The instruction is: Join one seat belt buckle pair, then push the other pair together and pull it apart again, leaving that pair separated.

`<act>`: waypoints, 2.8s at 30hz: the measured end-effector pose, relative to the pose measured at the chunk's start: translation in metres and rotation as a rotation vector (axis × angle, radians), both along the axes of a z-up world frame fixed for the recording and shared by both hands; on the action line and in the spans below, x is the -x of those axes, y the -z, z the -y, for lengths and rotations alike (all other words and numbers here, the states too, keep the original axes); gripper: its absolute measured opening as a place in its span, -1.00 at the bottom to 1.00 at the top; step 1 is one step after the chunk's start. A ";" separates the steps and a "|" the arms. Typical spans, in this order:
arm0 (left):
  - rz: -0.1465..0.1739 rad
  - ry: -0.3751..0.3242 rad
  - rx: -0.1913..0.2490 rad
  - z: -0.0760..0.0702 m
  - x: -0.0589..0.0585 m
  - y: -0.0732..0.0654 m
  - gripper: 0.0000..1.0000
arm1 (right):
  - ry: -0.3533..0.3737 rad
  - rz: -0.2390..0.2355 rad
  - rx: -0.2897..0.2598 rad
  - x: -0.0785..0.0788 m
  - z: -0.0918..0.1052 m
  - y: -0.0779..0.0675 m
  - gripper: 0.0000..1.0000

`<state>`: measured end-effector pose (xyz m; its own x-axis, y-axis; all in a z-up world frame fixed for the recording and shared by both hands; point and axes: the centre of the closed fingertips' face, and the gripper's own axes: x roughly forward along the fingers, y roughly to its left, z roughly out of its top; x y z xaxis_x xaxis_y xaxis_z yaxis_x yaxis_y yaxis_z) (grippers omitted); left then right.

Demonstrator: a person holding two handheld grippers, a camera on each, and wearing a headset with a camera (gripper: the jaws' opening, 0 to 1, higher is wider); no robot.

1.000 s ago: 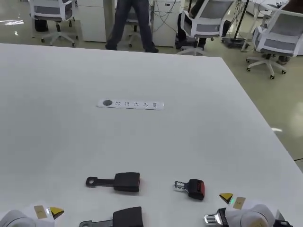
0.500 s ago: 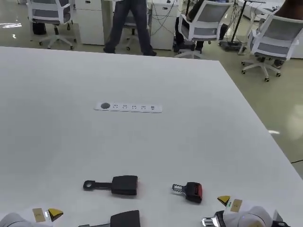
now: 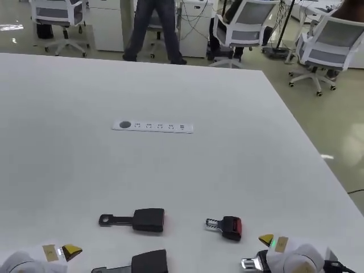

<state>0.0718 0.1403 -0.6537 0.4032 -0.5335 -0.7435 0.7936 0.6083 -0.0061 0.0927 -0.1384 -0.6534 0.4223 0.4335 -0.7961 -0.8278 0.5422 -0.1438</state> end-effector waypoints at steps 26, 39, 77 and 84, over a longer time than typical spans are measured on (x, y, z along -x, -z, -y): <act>0.001 0.202 -0.108 0.055 -0.029 0.014 0.08 | -0.176 -0.059 0.084 -0.018 0.035 0.016 -0.04; -0.026 0.320 -0.177 0.069 -0.033 0.030 -0.11 | -0.287 -0.107 0.160 -0.016 0.056 0.029 -0.19; -0.066 0.590 -0.229 0.096 -0.030 0.042 -0.31 | -0.310 -0.221 0.155 -0.022 0.068 0.045 -0.34; -0.071 0.568 -0.208 0.096 -0.031 0.042 -0.32 | -0.315 -0.232 0.173 -0.022 0.069 0.046 -0.34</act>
<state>0.1024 0.0445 -0.6953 0.0432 -0.4910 -0.8701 0.9965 0.0836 0.0023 0.1149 -0.2077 -0.6996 0.0916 0.3641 -0.9269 -0.9704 0.2417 -0.0010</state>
